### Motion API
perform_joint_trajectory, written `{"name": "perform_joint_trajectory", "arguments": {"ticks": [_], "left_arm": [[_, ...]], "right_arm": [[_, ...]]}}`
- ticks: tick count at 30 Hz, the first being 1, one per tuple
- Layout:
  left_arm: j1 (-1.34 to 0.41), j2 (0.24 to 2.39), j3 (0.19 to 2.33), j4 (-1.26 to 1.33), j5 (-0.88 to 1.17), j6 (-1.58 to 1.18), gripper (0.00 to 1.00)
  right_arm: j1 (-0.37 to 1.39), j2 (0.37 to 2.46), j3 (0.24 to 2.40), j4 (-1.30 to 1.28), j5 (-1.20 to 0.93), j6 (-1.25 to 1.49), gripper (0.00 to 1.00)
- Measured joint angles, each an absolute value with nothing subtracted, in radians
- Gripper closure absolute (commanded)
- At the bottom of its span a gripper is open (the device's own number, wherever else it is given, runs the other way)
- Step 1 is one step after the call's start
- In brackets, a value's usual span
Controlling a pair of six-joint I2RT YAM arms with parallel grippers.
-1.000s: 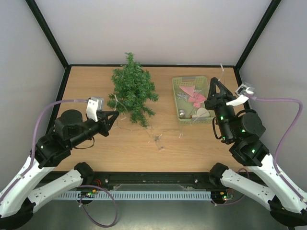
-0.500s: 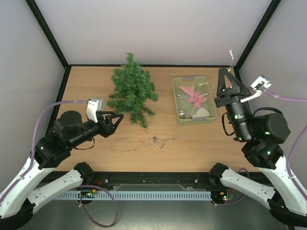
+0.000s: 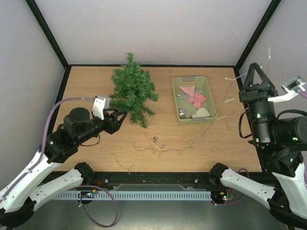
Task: Decorate the small christmas tree
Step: Pick up the decoration item from the storage box.
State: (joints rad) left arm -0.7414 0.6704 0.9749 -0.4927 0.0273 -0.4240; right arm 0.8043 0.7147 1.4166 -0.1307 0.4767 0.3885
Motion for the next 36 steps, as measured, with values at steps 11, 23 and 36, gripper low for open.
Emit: {"name": "perform_joint_trajectory", "arguments": {"ticks": [11, 23, 36], "left_arm": [[-0.772, 0.869, 0.860, -0.470, 0.027, -0.433, 0.49], [-0.787, 0.801, 0.945, -0.305, 0.199, -0.369, 0.48], [-0.799, 0.866, 0.998, -0.108, 0.511, -0.264, 0.51]], "right_arm": [[0.804, 0.572, 1.276, -0.233, 0.477, 0.429, 0.98], [0.804, 0.641, 1.180, -0.252, -0.214, 0.393, 0.98], [0.804, 0.834, 1.055, 0.041, -0.953, 0.629, 0.98]]}}
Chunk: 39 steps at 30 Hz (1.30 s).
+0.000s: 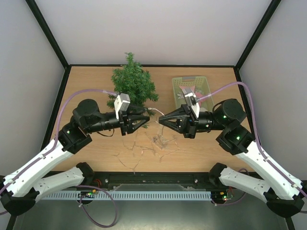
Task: Decorate the small christmas tree
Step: Pick up the decoration item from the storage box.
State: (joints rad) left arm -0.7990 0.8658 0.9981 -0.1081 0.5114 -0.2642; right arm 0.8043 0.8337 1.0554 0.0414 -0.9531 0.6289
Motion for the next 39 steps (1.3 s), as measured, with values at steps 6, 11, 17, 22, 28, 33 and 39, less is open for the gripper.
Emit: {"name": "perform_joint_trajectory", "arguments": {"ticks": [6, 11, 17, 22, 28, 33, 39], "left_arm": [[-0.820, 0.860, 0.962, 0.004, 0.566, -0.233, 0.50], [-0.825, 0.892, 0.933, 0.061, 0.622, -0.160, 0.45], [-0.845, 0.994, 0.889, 0.099, 0.699, -0.104, 0.42], [-0.870, 1.021, 0.889, 0.116, 0.739, -0.091, 0.54], [-0.883, 1.018, 0.889, 0.115, 0.759, -0.072, 0.49], [-0.883, 0.978, 0.880, 0.083, 0.750, -0.072, 0.43], [-0.883, 0.934, 0.876, 0.079, 0.749, -0.074, 0.42]], "right_arm": [[0.806, 0.859, 1.056, 0.144, -1.068, 0.688, 0.98], [0.806, 0.865, 1.056, 0.233, -1.109, 0.738, 0.98], [0.807, 0.865, 1.056, 0.267, -1.135, 0.745, 0.98], [0.807, 0.864, 1.056, 0.271, -1.147, 0.744, 0.98], [0.807, 0.860, 1.056, 0.268, -1.147, 0.724, 0.98], [0.807, 0.858, 1.056, 0.261, -1.147, 0.702, 0.98], [0.807, 0.858, 1.056, 0.250, -1.147, 0.680, 0.98]]}}
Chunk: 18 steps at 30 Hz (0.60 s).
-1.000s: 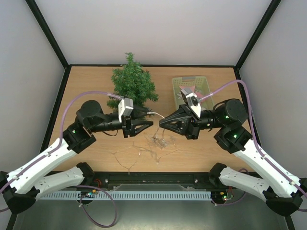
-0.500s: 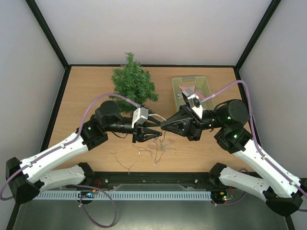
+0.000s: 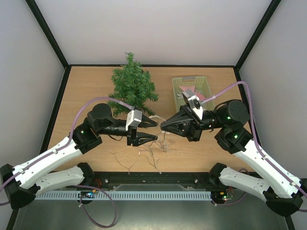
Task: Decorate the small christmas tree
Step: Pick up the decoration item from the storage box.
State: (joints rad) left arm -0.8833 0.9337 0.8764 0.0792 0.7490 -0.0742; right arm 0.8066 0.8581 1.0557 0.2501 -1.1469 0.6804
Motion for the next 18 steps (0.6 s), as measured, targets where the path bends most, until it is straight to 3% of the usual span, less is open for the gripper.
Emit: {"name": "perform_joint_trajectory", "arguments": {"ticks": [18], "left_arm": [[-0.883, 0.863, 0.865, -0.037, 0.699, -0.049, 0.39]], "right_arm": [[0.807, 0.859, 1.058, 0.220, -1.147, 0.654, 0.98]]}}
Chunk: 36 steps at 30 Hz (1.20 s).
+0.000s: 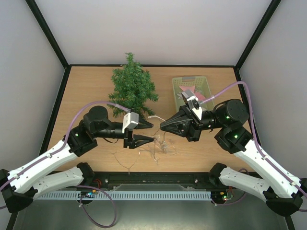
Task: Decorate the small christmas tree
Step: Pick up the decoration item from the storage box.
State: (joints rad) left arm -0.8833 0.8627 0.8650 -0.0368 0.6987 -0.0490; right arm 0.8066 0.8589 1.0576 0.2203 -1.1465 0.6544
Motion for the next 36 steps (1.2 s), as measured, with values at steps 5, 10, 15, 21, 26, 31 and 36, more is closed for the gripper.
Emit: {"name": "perform_joint_trajectory", "arguments": {"ticks": [5, 10, 15, 21, 26, 31, 36], "left_arm": [[-0.883, 0.870, 0.865, -0.039, 0.699, -0.046, 0.41], [-0.883, 0.891, 0.865, -0.038, 0.699, -0.040, 0.46], [-0.883, 0.909, 0.865, -0.037, 0.698, -0.033, 0.48], [-0.884, 0.910, 0.864, -0.010, 0.671, -0.028, 0.56], [-0.884, 0.910, 0.863, 0.014, 0.672, -0.022, 0.58], [-0.886, 0.910, 0.857, 0.020, 0.693, -0.023, 0.57], [-0.887, 0.923, 0.855, 0.020, 0.719, -0.029, 0.55]], "right_arm": [[0.807, 0.860, 1.060, 0.221, -1.147, 0.654, 0.98], [0.807, 0.860, 1.060, 0.221, -1.147, 0.656, 0.98], [0.807, 0.860, 1.061, 0.221, -1.147, 0.657, 0.98], [0.807, 0.860, 1.062, 0.221, -1.147, 0.659, 0.98], [0.807, 0.860, 1.062, 0.221, -1.147, 0.659, 0.98], [0.807, 0.860, 1.063, 0.222, -1.147, 0.659, 0.98], [0.807, 0.860, 1.063, 0.221, -1.146, 0.659, 0.98]]}}
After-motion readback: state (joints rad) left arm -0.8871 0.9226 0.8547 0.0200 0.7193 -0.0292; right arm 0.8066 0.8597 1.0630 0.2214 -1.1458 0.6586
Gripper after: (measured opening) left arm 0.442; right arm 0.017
